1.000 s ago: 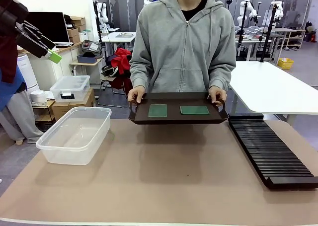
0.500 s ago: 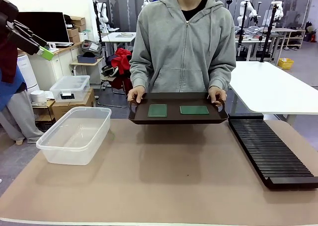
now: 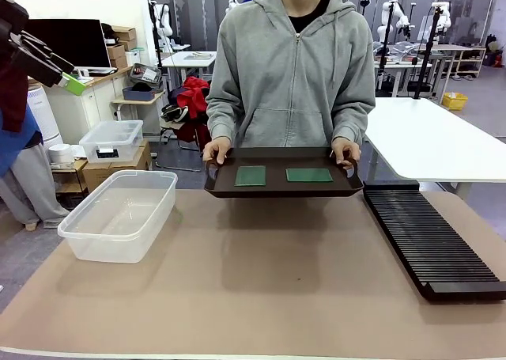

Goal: Sort PCBs into racks and boxes based on the side picked up.
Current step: Pick up the Blank PCB handed by the Human.

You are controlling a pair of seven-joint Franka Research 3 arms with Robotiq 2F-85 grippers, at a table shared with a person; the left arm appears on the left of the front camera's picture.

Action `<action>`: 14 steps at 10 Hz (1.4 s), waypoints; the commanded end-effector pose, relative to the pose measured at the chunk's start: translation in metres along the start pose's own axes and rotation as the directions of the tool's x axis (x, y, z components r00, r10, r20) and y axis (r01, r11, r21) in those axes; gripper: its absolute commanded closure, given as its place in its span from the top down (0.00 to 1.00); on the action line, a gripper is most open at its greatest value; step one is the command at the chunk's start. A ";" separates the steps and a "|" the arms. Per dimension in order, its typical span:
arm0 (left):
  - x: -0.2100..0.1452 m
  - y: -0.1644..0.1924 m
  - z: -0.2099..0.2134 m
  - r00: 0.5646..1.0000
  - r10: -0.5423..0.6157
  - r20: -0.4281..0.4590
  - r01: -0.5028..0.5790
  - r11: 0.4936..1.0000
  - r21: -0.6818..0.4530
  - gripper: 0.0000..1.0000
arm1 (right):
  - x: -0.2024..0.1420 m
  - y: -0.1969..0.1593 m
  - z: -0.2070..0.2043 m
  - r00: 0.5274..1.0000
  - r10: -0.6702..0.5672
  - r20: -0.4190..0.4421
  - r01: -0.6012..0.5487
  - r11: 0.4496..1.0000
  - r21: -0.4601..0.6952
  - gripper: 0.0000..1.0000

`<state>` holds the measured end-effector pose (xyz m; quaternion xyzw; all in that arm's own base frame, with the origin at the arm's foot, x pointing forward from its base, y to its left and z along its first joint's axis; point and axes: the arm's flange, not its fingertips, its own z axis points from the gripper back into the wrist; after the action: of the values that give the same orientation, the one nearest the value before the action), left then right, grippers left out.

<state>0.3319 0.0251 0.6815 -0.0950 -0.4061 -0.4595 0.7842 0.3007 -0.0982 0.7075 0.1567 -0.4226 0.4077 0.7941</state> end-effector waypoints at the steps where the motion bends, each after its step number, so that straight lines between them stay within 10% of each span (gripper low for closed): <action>1: -0.001 0.001 0.001 1.000 0.004 0.002 -0.004 1.000 0.002 1.00 | 0.000 0.000 0.000 1.000 0.005 0.008 -0.005 1.000 0.007 1.00; 14: -0.001 0.001 0.001 1.000 0.004 0.002 -0.004 1.000 0.002 1.00 | 0.000 0.000 0.000 1.000 0.005 0.008 -0.005 1.000 0.007 1.00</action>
<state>0.3319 0.0252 0.6815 -0.0950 -0.4062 -0.4594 0.7842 0.3001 -0.0994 0.7076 0.1555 -0.4227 0.4060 0.7952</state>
